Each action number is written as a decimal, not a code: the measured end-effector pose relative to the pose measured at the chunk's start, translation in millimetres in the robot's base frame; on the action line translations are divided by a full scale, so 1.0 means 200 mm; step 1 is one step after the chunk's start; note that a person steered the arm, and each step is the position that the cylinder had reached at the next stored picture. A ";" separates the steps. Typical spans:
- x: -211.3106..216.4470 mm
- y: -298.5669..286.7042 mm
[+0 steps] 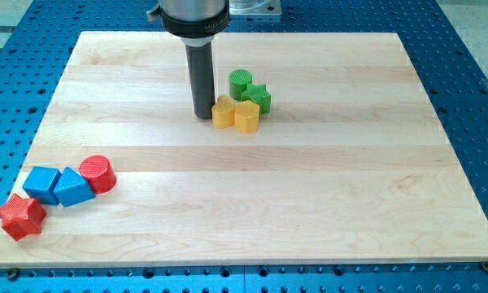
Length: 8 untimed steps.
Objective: Place your arm at the top left of the heart
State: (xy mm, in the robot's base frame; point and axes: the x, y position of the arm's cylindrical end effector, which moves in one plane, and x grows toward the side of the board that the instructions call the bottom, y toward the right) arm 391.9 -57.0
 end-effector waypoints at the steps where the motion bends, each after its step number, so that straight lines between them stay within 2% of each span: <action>1: 0.00 0.00; 8: -0.03 -0.03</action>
State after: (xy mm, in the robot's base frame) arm 386.3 -62.1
